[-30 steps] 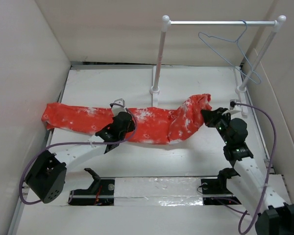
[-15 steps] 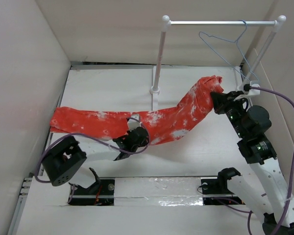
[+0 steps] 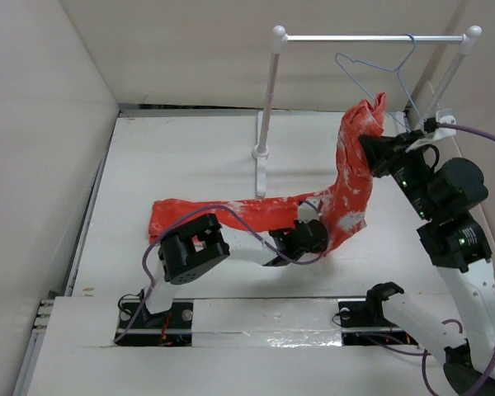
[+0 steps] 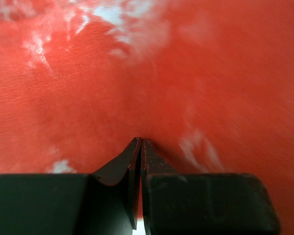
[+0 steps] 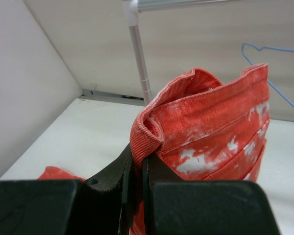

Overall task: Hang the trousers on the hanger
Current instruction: Fold the trousers at the center of the board, then pick up the hanger from the clothesline.

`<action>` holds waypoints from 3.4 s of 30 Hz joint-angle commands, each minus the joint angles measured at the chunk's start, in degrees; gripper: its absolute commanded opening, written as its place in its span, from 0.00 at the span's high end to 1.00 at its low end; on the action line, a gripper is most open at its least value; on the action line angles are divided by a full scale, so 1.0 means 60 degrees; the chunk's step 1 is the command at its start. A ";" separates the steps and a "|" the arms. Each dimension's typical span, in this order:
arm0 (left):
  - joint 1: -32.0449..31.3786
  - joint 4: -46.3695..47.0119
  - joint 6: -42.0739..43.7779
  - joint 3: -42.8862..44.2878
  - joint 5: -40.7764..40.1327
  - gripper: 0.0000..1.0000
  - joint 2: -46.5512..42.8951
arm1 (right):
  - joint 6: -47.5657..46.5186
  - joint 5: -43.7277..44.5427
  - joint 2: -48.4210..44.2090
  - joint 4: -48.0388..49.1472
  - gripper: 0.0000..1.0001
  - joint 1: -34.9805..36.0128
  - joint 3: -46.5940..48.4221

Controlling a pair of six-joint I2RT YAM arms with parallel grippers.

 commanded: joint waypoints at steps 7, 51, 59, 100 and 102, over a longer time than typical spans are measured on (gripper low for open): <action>0.1402 -0.0680 0.0592 -0.1996 -0.0372 0.88 -0.3824 | -0.0398 0.0079 0.2176 0.1755 1.00 0.1621 0.1355; 0.6653 -0.1296 -0.0053 -0.6209 0.0713 0.71 -1.0321 | 0.1431 0.2247 0.5183 0.5856 1.00 0.5065 -0.5701; 0.7019 -0.0915 0.0077 -0.7732 0.0945 0.71 -1.0803 | 0.2516 0.2787 0.5681 0.6912 1.00 0.6205 -0.7738; 0.2844 0.1503 0.3170 -0.5024 0.2205 1.00 -0.7830 | -0.3372 -0.4080 0.7482 0.3074 0.13 -0.6463 0.2909; 0.2844 0.1474 0.3111 -0.4994 0.2380 1.00 -0.7801 | -0.3343 -0.4386 0.7817 0.2913 0.23 -0.6463 0.3127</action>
